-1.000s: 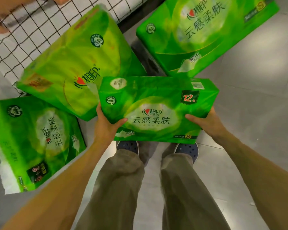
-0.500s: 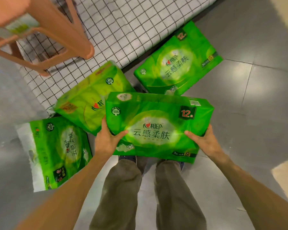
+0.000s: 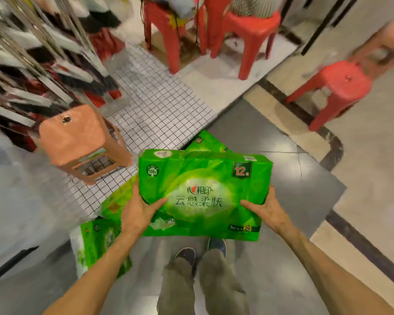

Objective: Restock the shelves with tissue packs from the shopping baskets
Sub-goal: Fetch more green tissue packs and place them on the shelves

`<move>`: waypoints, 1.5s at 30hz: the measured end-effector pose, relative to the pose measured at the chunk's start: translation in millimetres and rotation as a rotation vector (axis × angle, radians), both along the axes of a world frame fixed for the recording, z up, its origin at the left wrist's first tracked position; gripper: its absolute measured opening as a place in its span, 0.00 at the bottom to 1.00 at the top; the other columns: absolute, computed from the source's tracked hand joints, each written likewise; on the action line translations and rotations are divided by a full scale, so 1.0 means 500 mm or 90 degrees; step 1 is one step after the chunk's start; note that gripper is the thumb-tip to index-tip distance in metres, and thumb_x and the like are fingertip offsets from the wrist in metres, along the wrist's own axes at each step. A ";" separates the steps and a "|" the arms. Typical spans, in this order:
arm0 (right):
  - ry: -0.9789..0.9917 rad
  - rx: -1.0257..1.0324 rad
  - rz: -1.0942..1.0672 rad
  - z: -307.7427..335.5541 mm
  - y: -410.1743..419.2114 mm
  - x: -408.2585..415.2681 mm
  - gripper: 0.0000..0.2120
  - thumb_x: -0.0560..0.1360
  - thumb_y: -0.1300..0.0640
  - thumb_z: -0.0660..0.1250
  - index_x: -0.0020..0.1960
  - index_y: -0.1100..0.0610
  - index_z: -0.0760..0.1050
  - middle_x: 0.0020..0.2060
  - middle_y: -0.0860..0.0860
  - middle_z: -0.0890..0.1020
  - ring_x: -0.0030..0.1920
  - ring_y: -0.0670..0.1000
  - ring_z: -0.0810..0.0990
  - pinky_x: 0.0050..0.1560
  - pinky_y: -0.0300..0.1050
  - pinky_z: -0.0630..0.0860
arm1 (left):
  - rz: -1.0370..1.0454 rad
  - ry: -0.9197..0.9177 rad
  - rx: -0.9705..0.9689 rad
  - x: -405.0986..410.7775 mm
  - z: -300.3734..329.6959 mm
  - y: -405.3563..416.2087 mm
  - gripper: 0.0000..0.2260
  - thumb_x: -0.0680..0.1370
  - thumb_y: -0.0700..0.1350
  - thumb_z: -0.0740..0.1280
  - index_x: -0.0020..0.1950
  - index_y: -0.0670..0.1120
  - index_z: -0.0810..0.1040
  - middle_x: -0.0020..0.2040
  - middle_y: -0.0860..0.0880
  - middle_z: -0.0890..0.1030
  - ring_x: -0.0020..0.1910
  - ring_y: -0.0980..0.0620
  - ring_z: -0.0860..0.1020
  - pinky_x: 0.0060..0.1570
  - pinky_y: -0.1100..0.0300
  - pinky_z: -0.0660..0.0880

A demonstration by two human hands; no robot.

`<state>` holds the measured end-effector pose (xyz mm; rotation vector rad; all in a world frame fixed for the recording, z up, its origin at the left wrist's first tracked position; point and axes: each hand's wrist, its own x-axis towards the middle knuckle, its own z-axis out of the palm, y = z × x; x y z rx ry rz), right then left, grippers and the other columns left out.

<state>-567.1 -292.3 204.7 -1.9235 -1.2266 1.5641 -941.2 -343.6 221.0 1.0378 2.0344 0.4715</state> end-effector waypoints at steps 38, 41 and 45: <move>-0.170 0.260 -0.758 0.733 -1.120 0.812 0.45 0.69 0.54 0.82 0.75 0.50 0.56 0.64 0.50 0.78 0.58 0.48 0.81 0.53 0.43 0.82 | -0.783 -0.099 0.360 1.216 0.725 -0.359 0.48 0.68 0.67 0.76 0.81 0.54 0.55 0.68 0.46 0.80 0.59 0.38 0.81 0.52 0.46 0.79; -0.175 0.256 -0.822 0.736 -1.237 0.869 0.43 0.69 0.48 0.81 0.74 0.49 0.58 0.60 0.45 0.81 0.56 0.46 0.82 0.56 0.46 0.83 | -0.847 -0.129 0.349 1.341 0.720 -0.443 0.48 0.69 0.66 0.76 0.80 0.54 0.54 0.67 0.46 0.80 0.57 0.38 0.82 0.52 0.45 0.81; -0.209 0.220 -0.901 0.724 -1.374 0.941 0.48 0.67 0.40 0.80 0.77 0.45 0.55 0.58 0.39 0.80 0.57 0.47 0.82 0.62 0.54 0.80 | -0.938 -0.162 0.313 1.503 0.696 -0.528 0.50 0.64 0.76 0.70 0.78 0.60 0.52 0.65 0.49 0.82 0.53 0.40 0.83 0.50 0.43 0.81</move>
